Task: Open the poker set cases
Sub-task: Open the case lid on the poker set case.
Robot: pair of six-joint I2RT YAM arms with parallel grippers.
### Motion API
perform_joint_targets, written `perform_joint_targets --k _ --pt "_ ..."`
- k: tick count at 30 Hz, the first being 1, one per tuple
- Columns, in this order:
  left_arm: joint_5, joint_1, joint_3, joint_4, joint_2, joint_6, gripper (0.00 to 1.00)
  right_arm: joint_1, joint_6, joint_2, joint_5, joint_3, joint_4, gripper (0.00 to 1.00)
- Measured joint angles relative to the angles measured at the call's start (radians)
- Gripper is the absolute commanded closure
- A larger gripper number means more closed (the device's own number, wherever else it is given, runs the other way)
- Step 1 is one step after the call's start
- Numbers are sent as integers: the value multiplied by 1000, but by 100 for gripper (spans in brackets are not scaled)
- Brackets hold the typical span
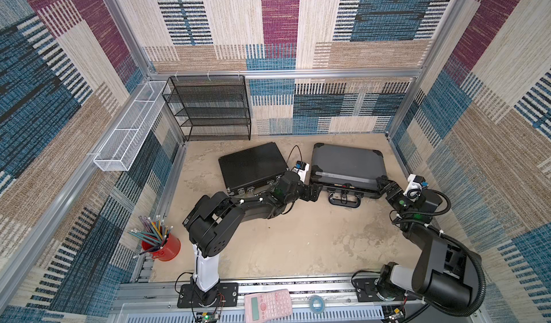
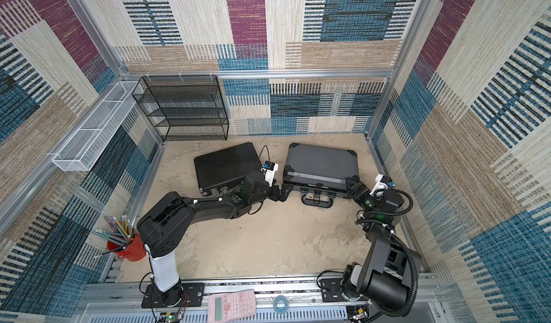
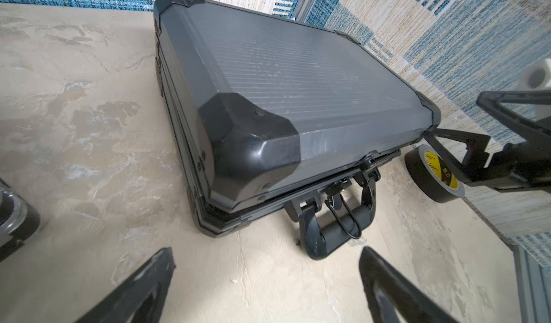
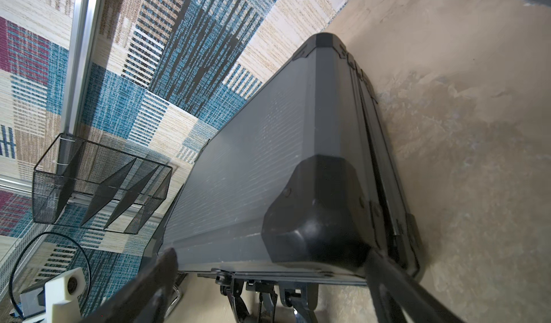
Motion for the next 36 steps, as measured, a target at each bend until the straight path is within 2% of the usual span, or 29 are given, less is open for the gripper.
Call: perform_joint_targets --k 8,16,26,36 --pt "-5 -6 8 -32 8 27 2 0 62 -4 -64 6 13 1" --pt "-5 -3 12 -60 16 29 1 -9 68 -22 -88 51 -48 1" --pt "-5 13 10 -60 15 20 1 -11 -47 -80 -14 78 -212 1" --pt "22 50 -5 -57 29 -38 1 -30 -76 -22 4 70 -220 1"
